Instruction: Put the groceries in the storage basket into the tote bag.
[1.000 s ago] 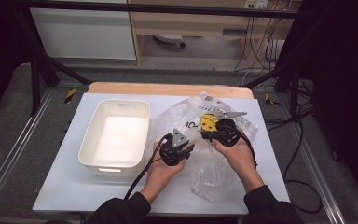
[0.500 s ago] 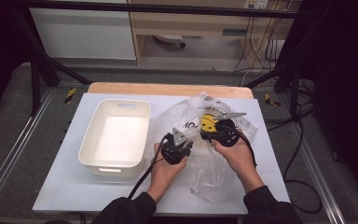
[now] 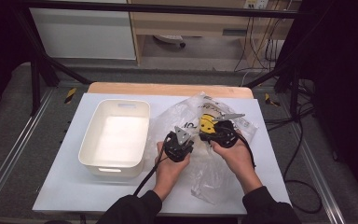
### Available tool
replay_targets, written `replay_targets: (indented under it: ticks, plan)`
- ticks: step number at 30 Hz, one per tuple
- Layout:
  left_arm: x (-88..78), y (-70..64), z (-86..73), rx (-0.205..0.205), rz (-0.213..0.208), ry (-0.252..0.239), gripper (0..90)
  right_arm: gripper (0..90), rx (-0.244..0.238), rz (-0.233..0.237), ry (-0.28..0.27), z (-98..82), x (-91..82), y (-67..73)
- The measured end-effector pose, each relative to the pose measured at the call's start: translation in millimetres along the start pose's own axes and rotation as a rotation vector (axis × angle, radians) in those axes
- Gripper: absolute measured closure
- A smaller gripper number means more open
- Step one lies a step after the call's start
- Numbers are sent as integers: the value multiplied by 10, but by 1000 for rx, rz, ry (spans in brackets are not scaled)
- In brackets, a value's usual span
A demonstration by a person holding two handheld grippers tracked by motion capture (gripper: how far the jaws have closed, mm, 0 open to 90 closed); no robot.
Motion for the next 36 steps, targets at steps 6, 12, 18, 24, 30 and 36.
replay_targets:
  ticks: [6,12,18,24,30,36]
  plan:
    - [49,-20,10,2,24,-15,707,900,-5,2,1,-9,14,4]
    - [71,-35,50,7,24,-40,710,900,-1,1,0,-9,7,-5]
    - [119,-60,51,16,12,-41,712,900,-1,-2,1,-15,7,-21]
    - [151,-59,33,19,9,-45,713,900,5,-10,4,-25,8,-55]
    - [182,-41,14,18,7,-51,713,900,2,-15,10,-42,9,-55]
    - [205,-34,-5,26,4,-55,712,900,3,-15,13,-57,23,-71]
Point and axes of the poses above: each handheld gripper's, and its own axes: x roughly forward along the jaws, z roughly out of its top, y roughly to its left, the point moved 4 cm from there along x, roughly forward along the jaws, and after that the axes turned 9 degrees about x, right-handed, at the moved point
